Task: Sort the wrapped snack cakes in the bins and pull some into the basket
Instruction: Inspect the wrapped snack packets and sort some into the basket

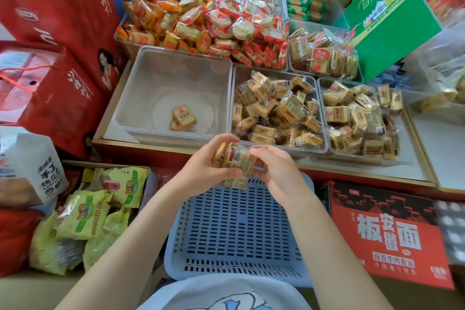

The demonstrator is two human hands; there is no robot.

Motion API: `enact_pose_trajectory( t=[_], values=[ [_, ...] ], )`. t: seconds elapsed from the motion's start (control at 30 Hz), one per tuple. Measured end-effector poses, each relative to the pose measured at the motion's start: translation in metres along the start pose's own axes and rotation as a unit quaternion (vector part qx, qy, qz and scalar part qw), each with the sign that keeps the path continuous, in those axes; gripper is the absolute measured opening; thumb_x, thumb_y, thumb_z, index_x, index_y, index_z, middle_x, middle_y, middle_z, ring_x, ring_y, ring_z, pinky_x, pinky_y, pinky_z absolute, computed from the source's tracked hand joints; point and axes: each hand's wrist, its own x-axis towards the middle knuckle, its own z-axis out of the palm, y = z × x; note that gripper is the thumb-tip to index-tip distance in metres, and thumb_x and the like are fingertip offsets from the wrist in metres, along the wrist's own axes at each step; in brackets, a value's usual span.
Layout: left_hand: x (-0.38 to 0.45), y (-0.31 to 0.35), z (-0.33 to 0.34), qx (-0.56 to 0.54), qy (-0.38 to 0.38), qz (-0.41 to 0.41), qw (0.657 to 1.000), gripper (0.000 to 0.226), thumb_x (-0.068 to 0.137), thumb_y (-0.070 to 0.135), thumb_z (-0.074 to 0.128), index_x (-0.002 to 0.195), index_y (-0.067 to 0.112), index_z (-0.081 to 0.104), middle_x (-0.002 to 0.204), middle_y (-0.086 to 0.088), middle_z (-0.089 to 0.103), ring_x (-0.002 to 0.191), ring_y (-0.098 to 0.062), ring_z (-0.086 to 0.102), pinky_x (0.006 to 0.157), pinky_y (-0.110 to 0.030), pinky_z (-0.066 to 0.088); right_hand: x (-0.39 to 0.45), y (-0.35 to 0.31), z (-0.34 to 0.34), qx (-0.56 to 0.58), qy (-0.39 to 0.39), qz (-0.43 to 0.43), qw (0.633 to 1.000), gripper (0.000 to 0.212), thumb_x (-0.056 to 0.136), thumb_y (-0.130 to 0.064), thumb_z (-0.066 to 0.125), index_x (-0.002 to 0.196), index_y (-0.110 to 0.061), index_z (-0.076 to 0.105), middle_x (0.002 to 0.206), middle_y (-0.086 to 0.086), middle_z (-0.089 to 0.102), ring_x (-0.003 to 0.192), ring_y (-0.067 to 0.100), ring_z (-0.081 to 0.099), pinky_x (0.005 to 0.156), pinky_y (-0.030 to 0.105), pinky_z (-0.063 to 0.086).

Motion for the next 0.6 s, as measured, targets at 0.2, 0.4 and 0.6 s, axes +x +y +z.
enact_pose_trajectory(
  t=[0.2, 0.4, 0.6],
  values=[
    [-0.001, 0.001, -0.003, -0.045, -0.029, -0.069, 0.996, 0.049, 0.082, 0.042, 0.083, 0.118, 0.057, 0.055, 0.115, 0.002, 0.07, 0.102, -0.018, 0.072, 0.09, -0.047, 0.061, -0.003, 0.001, 0.004, -0.059, 0.04, -0.041, 0.997, 0.007, 0.098, -0.008, 0.064, 0.096, -0.009, 0.07, 0.094, 0.008, 0.072, 0.089, 0.02, 0.066, 0.085, 0.035, 0.056],
    [0.0, 0.014, 0.006, -0.216, 0.006, -0.146, 0.965, 0.023, 0.094, 0.043, 0.069, 0.114, 0.032, 0.072, 0.11, -0.004, 0.075, 0.104, -0.024, 0.072, 0.095, -0.055, 0.058, -0.006, -0.005, 0.01, -0.08, 0.123, -0.1, 0.984, 0.008, 0.089, -0.007, 0.076, 0.086, -0.014, 0.074, 0.081, 0.0, 0.074, 0.075, 0.008, 0.069, 0.068, 0.019, 0.055],
    [0.001, 0.014, 0.003, -0.275, 0.027, -0.172, 0.946, 0.012, 0.093, 0.029, 0.071, 0.1, 0.021, 0.076, 0.103, -0.006, 0.075, 0.102, -0.025, 0.069, 0.09, -0.05, 0.057, -0.01, -0.002, 0.016, -0.079, 0.136, -0.122, 0.98, 0.008, 0.087, -0.007, 0.078, 0.084, -0.014, 0.076, 0.076, -0.003, 0.076, 0.07, 0.005, 0.07, 0.064, 0.017, 0.055]
  ],
)
